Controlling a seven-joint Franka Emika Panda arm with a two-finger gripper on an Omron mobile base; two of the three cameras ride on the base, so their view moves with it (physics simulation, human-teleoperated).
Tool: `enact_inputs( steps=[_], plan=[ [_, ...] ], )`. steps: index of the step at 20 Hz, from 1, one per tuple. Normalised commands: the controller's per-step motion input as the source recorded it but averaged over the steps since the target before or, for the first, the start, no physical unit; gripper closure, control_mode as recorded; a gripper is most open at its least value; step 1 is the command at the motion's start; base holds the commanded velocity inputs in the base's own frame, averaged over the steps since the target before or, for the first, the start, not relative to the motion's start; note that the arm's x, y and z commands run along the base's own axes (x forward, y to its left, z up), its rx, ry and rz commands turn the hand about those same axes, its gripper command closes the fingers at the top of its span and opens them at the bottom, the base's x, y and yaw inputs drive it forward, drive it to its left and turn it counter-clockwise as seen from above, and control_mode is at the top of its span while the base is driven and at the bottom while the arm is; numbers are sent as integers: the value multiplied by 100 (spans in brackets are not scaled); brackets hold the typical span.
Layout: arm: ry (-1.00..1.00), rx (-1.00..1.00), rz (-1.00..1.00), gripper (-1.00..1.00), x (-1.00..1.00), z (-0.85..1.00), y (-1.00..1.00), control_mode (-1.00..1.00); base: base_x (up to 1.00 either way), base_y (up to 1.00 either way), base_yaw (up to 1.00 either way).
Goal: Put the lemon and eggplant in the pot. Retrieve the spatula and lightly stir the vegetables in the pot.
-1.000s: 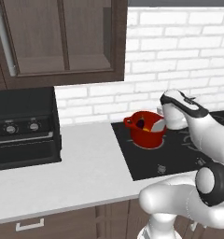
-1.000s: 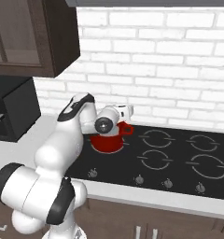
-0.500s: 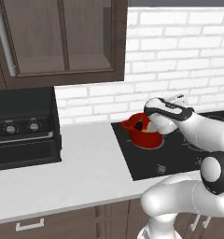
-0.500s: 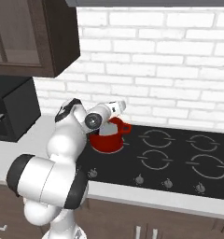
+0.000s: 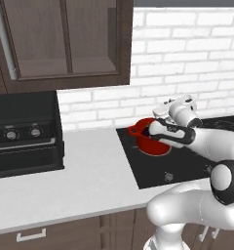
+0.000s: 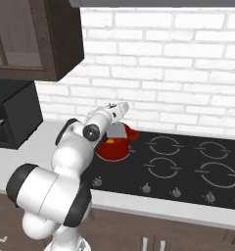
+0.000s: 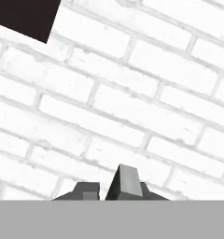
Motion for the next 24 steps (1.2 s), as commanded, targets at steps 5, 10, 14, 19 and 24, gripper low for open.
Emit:
enact_inputs(
  steps=[5, 10, 14, 19, 24],
  plan=[
    [0, 0, 0, 100, 44, 60, 3, -100, 0, 0, 0],
    [0, 0, 3, 100, -2, -9, 15, -100, 0, 0, 0],
    [1, 1, 12, 100, -22, -18, 18, -100, 0, 0, 0],
    [4, 13, 12, 100, -30, 2, 9, -100, 0, 0, 0],
    [16, 24, 9, 100, 6, 1, -4, -100, 0, 0, 0]
  ],
)
